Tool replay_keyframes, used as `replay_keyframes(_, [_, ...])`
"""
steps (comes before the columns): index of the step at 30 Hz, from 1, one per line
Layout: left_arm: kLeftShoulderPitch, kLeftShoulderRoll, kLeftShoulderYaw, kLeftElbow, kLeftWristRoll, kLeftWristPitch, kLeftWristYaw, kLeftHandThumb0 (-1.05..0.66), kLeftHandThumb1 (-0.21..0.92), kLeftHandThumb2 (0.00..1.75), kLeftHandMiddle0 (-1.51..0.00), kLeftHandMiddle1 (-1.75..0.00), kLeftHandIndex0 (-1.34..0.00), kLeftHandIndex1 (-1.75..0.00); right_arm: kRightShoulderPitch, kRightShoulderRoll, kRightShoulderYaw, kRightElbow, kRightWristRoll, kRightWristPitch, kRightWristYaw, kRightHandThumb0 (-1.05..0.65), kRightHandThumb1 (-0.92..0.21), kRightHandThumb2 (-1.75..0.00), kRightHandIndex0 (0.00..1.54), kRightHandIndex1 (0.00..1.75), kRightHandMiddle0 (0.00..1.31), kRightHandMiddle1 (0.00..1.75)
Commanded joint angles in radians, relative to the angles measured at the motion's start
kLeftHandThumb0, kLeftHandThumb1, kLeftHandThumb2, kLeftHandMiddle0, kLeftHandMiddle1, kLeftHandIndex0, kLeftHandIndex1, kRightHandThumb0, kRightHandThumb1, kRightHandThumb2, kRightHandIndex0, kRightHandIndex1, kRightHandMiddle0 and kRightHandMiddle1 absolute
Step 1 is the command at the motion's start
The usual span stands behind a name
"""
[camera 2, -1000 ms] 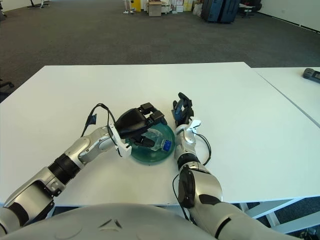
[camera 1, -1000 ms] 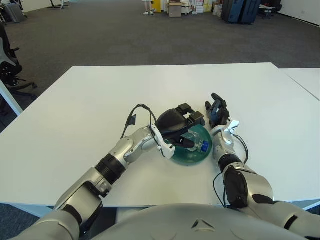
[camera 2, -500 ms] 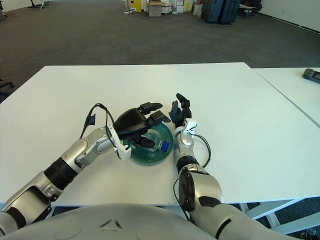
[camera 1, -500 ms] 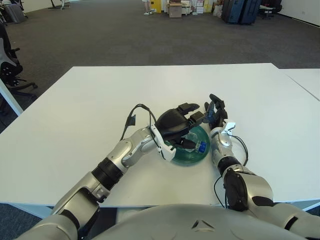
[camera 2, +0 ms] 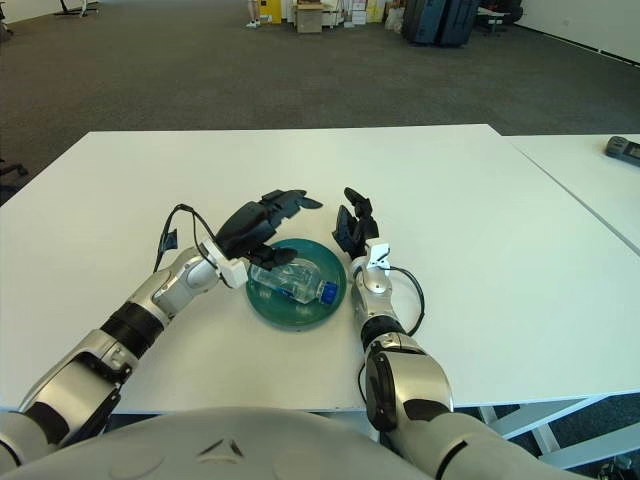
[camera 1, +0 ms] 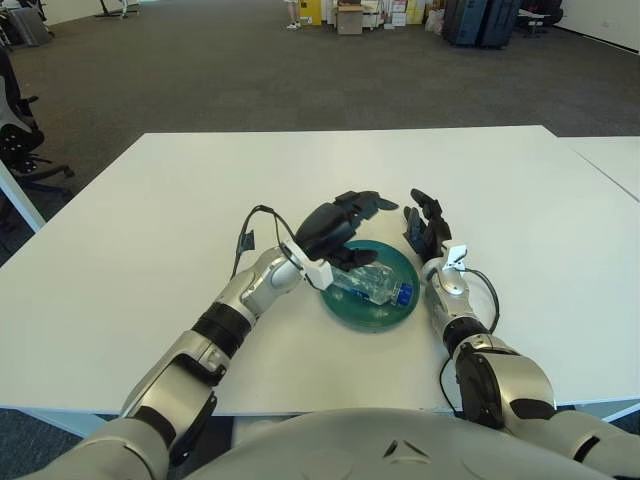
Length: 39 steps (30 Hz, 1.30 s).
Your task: Put the bottle into the plate.
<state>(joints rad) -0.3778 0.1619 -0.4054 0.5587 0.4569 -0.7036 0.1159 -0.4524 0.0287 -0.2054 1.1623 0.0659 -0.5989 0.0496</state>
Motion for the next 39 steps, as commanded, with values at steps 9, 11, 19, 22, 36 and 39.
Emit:
replay_keyframes(9, [-0.118,-0.184,0.366,0.46,-0.537,-0.126,-0.154,-0.73,0.92,0.65,-0.45,-0.86,-0.21,-1.18,0.047,-0.007,-0.041,0.074,0.033,0.093,0.014,-0.74,-0.92,-0.89,0.3,0.01,0.0,0.72])
replay_keyframes(11, [-0.125,-0.185,0.399,0.494,-0.57,-0.125,-0.189,-0.71,0.92,0.69,-0.44,-0.79,-0.19,-1.16,0.048,-0.009,-0.044,0.074,0.033,0.093,0.017,-0.75,-0.92,-0.89,0.3,0.02,0.0,0.73])
replay_keyframes(19, [-0.128,-0.173,0.511,0.608,-0.639,-0.139,-0.288,-0.69,0.92,0.85,-0.39,-0.56,-0.11,-1.07,0.05,-0.014,-0.052,0.072,0.038,0.083,0.033,-0.75,-0.92,-0.89,0.31,0.02,0.0,0.76])
replay_keyframes(22, [-0.13,-0.169,0.539,0.635,-0.643,-0.131,-0.3,-0.7,0.92,0.88,-0.38,-0.52,-0.08,-1.06,0.049,-0.016,-0.051,0.071,0.039,0.081,0.035,-0.75,-0.92,-0.89,0.31,0.02,0.0,0.77])
replay_keyframes(36, [-0.119,-0.17,0.662,0.708,-0.672,-0.072,-0.308,-0.75,0.92,0.93,-0.43,-0.5,-0.05,-1.07,0.053,-0.036,-0.048,0.065,0.039,0.081,0.054,-0.75,-0.92,-0.9,0.31,0.01,0.0,0.74])
replay_keyframes(39, [-0.1,-0.166,0.674,0.712,-0.663,-0.079,-0.299,-0.76,0.92,0.94,-0.44,-0.51,-0.06,-1.07,0.053,-0.042,-0.051,0.066,0.043,0.083,0.062,-0.75,-0.92,-0.9,0.31,0.01,0.0,0.74])
